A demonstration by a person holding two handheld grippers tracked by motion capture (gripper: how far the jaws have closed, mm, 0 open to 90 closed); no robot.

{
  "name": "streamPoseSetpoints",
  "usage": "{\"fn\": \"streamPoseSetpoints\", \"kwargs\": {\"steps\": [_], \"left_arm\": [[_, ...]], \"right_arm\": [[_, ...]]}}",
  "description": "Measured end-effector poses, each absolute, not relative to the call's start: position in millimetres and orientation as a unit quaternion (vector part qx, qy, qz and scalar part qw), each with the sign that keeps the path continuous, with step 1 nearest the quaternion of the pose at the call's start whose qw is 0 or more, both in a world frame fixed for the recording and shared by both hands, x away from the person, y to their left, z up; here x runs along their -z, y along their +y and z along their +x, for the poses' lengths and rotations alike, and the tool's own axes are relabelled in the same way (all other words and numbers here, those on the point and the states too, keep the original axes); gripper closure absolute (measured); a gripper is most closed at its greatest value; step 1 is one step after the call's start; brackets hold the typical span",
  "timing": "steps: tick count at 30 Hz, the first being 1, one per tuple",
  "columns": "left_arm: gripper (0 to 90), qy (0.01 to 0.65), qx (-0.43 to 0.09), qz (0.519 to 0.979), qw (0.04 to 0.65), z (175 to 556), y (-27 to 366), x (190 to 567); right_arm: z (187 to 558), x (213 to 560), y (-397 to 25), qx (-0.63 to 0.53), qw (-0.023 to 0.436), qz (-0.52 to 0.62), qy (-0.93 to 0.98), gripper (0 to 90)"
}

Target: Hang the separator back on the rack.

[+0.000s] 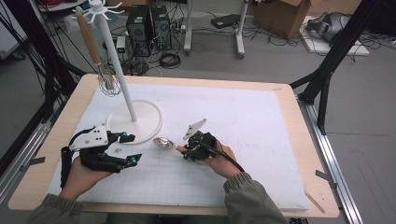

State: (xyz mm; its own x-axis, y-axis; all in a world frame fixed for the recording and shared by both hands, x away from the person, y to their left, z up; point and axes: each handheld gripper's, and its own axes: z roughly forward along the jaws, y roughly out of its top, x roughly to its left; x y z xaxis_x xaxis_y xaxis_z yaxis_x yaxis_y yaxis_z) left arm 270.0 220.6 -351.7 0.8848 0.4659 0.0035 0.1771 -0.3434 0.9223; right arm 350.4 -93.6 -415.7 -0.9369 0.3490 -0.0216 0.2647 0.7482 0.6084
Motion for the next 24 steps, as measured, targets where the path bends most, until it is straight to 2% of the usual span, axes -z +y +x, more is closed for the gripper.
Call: {"fn": "streamPoseSetpoints", "kwargs": {"steps": [7, 15, 21, 24], "left_arm": [[31.5, 0.201, -0.137, 0.807, 0.539, 268.7, 223.1, 351.4], [31.5, 0.202, -0.138, 0.806, 0.538, 268.1, 223.5, 350.2], [31.6, 0.201, -0.135, 0.809, 0.536, 269.0, 222.2, 351.0], [31.7, 0.201, -0.132, 0.811, 0.534, 270.2, 220.8, 352.3]], "right_arm": [[351.8, 423.0, -89.2, -0.306, 0.047, 0.173, 0.935, 70.1], [354.5, 427.7, -93.3, -0.309, -0.004, 0.194, 0.931, 65.9], [350.6, 426.7, -97.2, -0.299, -0.007, 0.199, 0.933, 63.5], [343.2, 429.9, -103.4, -0.313, 0.014, 0.188, 0.931, 61.7]]}}
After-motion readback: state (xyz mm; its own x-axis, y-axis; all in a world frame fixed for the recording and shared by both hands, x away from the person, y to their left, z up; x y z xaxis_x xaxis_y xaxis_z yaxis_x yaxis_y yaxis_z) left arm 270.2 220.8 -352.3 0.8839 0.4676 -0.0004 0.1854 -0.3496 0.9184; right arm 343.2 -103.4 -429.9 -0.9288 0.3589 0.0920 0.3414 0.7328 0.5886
